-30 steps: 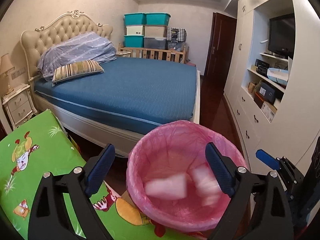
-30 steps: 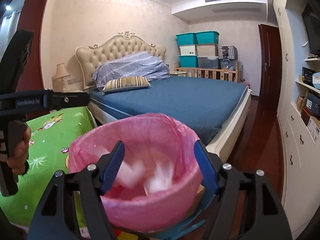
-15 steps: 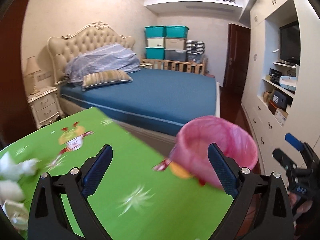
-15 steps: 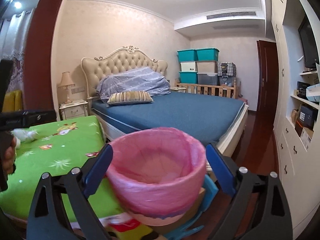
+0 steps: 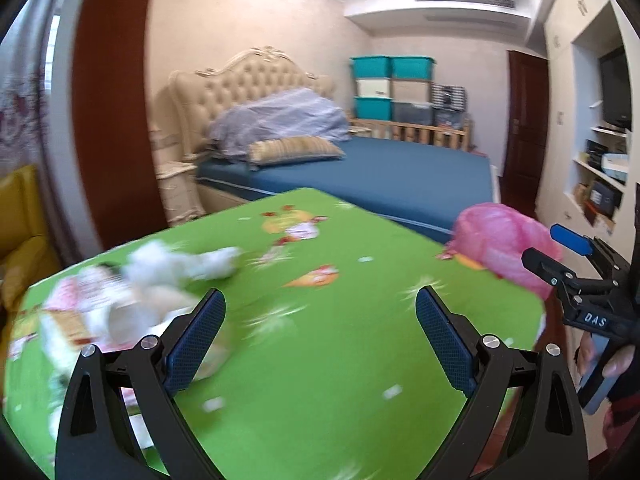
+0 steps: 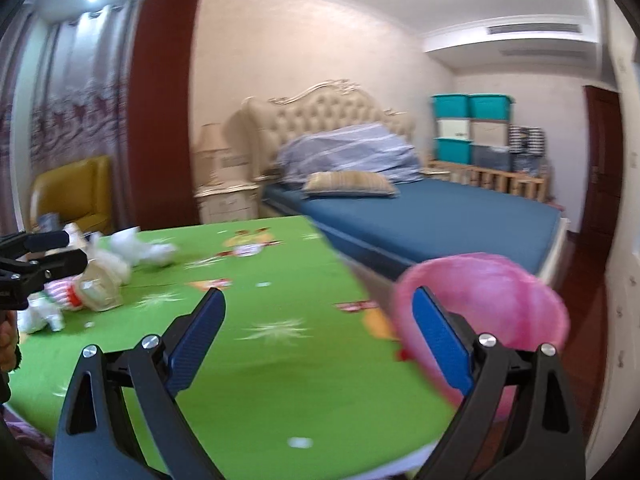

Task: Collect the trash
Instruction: 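Move both open tools back over the table of trash, then grasp the patterned paper cup with the right tool while the left tool grasps crumpled paper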

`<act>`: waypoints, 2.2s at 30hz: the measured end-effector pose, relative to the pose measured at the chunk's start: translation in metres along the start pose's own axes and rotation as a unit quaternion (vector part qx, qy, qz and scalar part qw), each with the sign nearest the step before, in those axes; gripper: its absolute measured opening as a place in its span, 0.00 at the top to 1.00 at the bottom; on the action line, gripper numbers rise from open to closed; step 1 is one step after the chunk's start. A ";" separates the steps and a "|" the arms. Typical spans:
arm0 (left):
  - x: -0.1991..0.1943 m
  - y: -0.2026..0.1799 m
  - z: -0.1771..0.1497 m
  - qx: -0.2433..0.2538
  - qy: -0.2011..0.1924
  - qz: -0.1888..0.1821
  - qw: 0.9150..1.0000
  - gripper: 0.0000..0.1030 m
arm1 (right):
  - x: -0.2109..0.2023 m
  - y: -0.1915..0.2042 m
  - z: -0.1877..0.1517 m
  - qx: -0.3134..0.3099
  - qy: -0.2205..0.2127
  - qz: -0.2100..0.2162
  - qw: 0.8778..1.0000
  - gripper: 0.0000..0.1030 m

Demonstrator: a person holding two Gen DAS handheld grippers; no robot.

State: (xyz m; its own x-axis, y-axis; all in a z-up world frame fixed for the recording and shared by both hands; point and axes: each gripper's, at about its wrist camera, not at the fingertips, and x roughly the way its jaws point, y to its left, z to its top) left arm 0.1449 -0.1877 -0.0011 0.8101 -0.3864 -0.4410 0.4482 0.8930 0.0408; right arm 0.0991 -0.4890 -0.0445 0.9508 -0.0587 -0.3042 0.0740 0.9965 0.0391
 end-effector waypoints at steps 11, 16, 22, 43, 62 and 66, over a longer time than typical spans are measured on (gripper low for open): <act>-0.074 0.121 -0.063 -0.066 0.018 0.131 0.989 0.13 | 0.018 0.132 -0.012 -0.056 0.036 0.125 0.990 0.11; -0.088 0.160 -0.092 -0.094 0.038 0.170 0.980 0.13 | 0.036 0.172 -0.007 -0.077 0.054 0.151 0.984 0.11; -0.110 0.203 -0.110 -0.151 0.037 0.197 0.968 0.13 | 0.070 0.214 0.010 -0.077 0.072 0.183 0.977 0.11; -0.115 0.239 -0.101 -0.169 0.042 0.226 0.959 0.13 | 0.148 0.334 0.027 -0.129 0.111 0.198 0.965 0.48; -0.033 0.240 -0.062 -0.188 0.070 0.177 0.964 0.13 | 0.084 0.265 0.015 -0.102 0.056 0.192 0.974 0.50; -0.015 0.243 -0.050 -0.195 0.074 0.165 0.964 0.13 | 0.080 0.259 0.014 -0.092 0.048 0.187 0.977 0.50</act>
State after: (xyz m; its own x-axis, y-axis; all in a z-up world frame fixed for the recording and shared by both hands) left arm 0.2229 0.0464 -0.0296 0.8079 -0.0551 -0.5867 -0.0246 0.9916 -0.1269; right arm 0.1982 -0.2360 -0.0455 0.8677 0.3087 -0.3897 -0.3369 0.9415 -0.0043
